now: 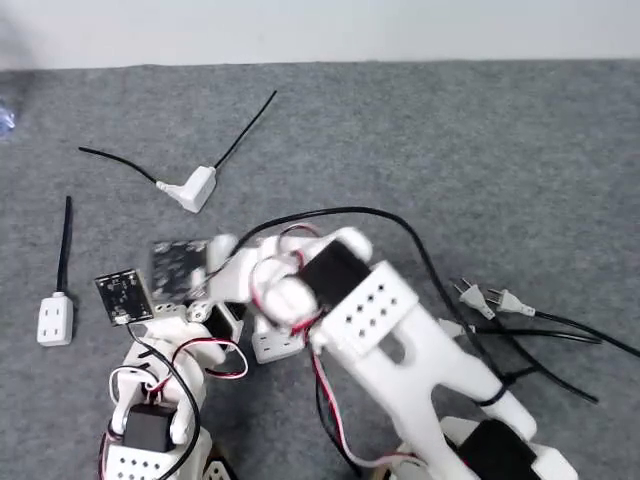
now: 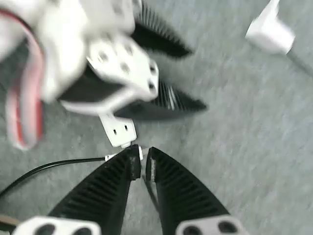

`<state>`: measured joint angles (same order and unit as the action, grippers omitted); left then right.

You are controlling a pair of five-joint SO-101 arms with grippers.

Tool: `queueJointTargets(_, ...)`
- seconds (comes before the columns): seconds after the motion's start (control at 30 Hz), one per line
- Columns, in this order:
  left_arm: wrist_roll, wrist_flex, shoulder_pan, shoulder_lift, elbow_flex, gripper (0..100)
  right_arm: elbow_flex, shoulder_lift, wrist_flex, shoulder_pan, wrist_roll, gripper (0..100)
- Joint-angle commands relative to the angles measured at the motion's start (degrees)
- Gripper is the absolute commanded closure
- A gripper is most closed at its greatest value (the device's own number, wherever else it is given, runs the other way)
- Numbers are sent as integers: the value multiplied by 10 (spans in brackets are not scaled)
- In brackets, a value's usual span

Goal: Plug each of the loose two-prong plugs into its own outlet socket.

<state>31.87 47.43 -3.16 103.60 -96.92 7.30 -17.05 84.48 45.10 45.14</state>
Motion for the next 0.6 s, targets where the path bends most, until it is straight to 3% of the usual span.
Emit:
queueJointTargets(0.0, 3, 1, 30, 7, 6, 782, 37, 15, -51, -69, 20, 987)
queueJointTargets(0.13, 3, 17, 58, 7, 6, 782, 75, 49, -96, -95, 19, 932)
queueJointTargets(0.27, -19, 94, 63, 7, 6, 782, 98, 70, -105, -95, -14, 827)
queueJointTargets(0.4, -77, 162, 64, 7, 6, 782, 144, 78, -153, -79, -25, 850)
queueJointTargets(0.57, -81, 160, 64, 7, 6, 782, 218, 79, -223, -67, -78, 854)
